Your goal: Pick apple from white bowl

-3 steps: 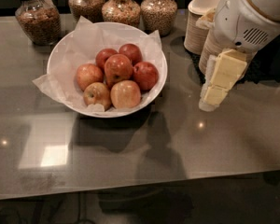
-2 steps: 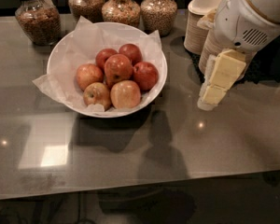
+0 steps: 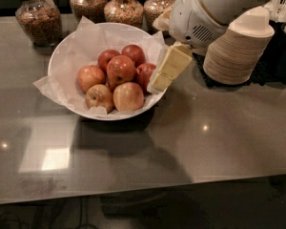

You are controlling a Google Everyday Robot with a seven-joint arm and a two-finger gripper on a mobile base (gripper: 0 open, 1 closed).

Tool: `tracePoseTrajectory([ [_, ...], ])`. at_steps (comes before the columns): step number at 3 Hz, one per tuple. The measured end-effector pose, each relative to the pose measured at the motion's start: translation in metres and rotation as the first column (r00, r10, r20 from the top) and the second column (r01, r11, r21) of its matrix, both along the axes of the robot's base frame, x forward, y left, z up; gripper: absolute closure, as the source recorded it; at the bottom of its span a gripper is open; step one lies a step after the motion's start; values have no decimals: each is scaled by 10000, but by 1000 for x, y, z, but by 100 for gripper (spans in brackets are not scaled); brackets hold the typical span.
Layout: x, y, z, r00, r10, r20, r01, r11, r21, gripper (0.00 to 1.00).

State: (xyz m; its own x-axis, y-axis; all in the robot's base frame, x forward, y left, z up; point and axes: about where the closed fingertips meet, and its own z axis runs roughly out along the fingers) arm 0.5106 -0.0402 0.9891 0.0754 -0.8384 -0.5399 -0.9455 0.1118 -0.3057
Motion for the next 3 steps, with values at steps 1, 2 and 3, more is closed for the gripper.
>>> tracePoseTrajectory([
  [1, 10, 37, 7, 9973, 668, 317, -685, 9960, 572, 15],
  [2, 17, 59, 7, 9936, 1016, 501, -1056, 9906, 864, 14],
  [3, 25, 69, -1, 9907, 1185, 673, -1261, 9842, 1241, 16],
])
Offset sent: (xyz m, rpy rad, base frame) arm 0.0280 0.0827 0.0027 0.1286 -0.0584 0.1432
